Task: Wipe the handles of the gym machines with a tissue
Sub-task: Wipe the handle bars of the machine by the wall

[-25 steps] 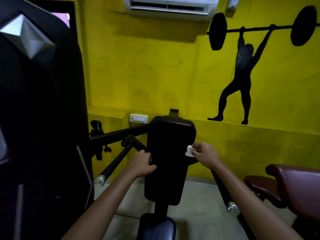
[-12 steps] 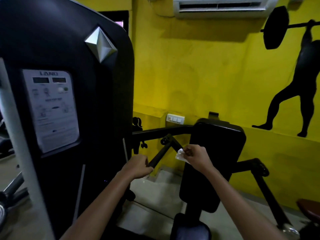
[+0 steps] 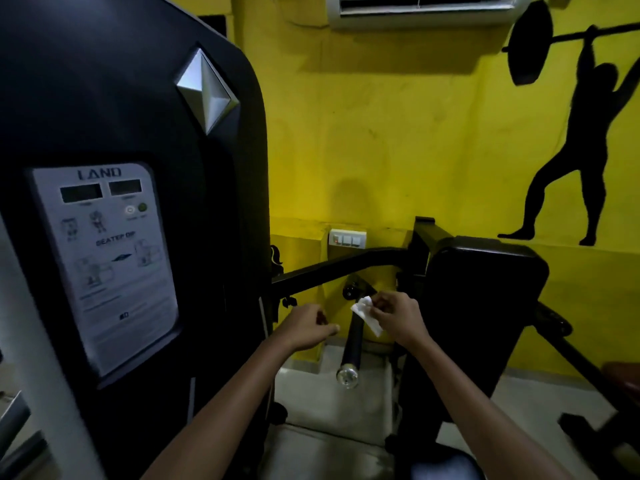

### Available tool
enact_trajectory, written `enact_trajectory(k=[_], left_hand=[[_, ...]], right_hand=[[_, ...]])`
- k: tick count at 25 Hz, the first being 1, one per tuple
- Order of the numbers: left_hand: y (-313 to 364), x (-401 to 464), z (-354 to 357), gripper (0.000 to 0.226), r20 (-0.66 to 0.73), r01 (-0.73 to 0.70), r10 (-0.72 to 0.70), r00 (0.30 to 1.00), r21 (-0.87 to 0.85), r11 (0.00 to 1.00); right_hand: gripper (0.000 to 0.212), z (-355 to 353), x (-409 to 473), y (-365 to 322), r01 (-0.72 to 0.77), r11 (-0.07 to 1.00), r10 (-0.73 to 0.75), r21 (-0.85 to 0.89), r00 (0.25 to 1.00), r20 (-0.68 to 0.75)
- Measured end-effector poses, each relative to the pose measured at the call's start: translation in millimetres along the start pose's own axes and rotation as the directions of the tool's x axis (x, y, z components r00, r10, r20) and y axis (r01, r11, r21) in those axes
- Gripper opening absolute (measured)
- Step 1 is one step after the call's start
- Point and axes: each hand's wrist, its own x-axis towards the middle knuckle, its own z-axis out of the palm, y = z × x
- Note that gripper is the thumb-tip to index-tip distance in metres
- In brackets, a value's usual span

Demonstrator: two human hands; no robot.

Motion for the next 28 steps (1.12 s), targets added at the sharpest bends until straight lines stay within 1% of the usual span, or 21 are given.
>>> enact_trajectory(k=[2, 3, 5, 6, 8, 10, 12, 13, 16, 17, 19, 21, 24, 25, 26, 28], left_hand=[[-6, 9, 0, 0.037, 0.012, -0.032, 0.034, 0.999, -0.105, 0.994], [-8, 16, 1, 0.037, 0.016, -0.036, 0.04, 0.999, -0.197, 0.98], [-7, 28, 4, 0.037, 0.035, 0.004, 0.011, 0.999, -0.396, 0.918], [-6, 34, 5, 0.036, 0.046, 0.032, -0.012, 0.999, -0.461, 0.887], [-7, 52, 9, 0.033, 0.061, 0.063, -0.036, 0.997, -0.53, 0.846], [-11, 73, 12, 0.024, 0.057, 0.065, -0.04, 0.998, -0.57, 0.819], [-16, 97, 12, 0.009, 0.054, 0.072, -0.049, 0.997, -0.593, 0.802], [-19, 109, 11, 0.005, 0.061, 0.079, -0.054, 0.997, -0.6, 0.796], [-27, 148, 10, 0.006, 0.088, 0.094, -0.05, 0.995, -0.636, 0.766], [-29, 160, 11, 0.005, 0.092, 0.095, -0.046, 0.995, -0.646, 0.757], [-33, 178, 13, 0.007, 0.109, 0.108, -0.048, 0.993, -0.657, 0.746], [-37, 193, 20, 0.011, 0.134, 0.138, -0.063, 0.989, -0.682, 0.718], [-35, 215, 29, 0.013, 0.15, 0.175, -0.096, 0.984, -0.728, 0.663], [-34, 224, 30, 0.016, 0.157, 0.171, -0.081, 0.984, -0.725, 0.667], [-33, 232, 33, 0.022, 0.172, 0.146, -0.033, 0.984, -0.706, 0.693], [-31, 246, 37, 0.026, 0.221, 0.066, 0.107, 0.969, -0.655, 0.753]], right_hand=[[0.004, 18, 2, -5, -0.048, 0.997, 0.049, 0.053, 0.999, -0.014], [0.004, 24, 6, -6, -0.072, 0.994, 0.074, 0.086, 0.997, -0.016], [0.004, 33, 18, -5, -0.114, 0.984, 0.117, 0.137, 0.993, -0.017], [0.003, 36, 24, -3, -0.124, 0.98, 0.127, 0.156, 0.992, -0.015], [0.003, 45, 37, 0, -0.124, 0.977, 0.127, 0.175, 0.992, -0.005], [0.004, 52, 56, 7, -0.117, 0.967, 0.111, 0.226, 0.993, 0.039], [0.01, 58, 77, 17, -0.117, 0.941, 0.087, 0.316, 0.991, 0.105], [0.012, 61, 88, 22, -0.131, 0.928, 0.091, 0.349, 0.987, 0.13], [0.006, 72, 123, 38, -0.198, 0.869, 0.131, 0.453, 0.976, 0.174], [0.008, 76, 134, 43, -0.202, 0.86, 0.135, 0.469, 0.976, 0.171], [0.014, 84, 154, 55, -0.211, 0.848, 0.14, 0.487, 0.974, 0.178], [0.014, 91, 164, 64, -0.24, 0.832, 0.171, 0.499, 0.969, 0.181], [0.016, 95, 176, 77, -0.275, 0.826, 0.235, 0.492, 0.962, 0.142], [0.016, 97, 180, 84, -0.28, 0.839, 0.246, 0.466, 0.96, 0.134], [0.016, 98, 183, 90, -0.281, 0.857, 0.25, 0.431, 0.96, 0.129], [0.017, 98, 189, 103, -0.278, 0.884, 0.251, 0.377, 0.961, 0.119]])
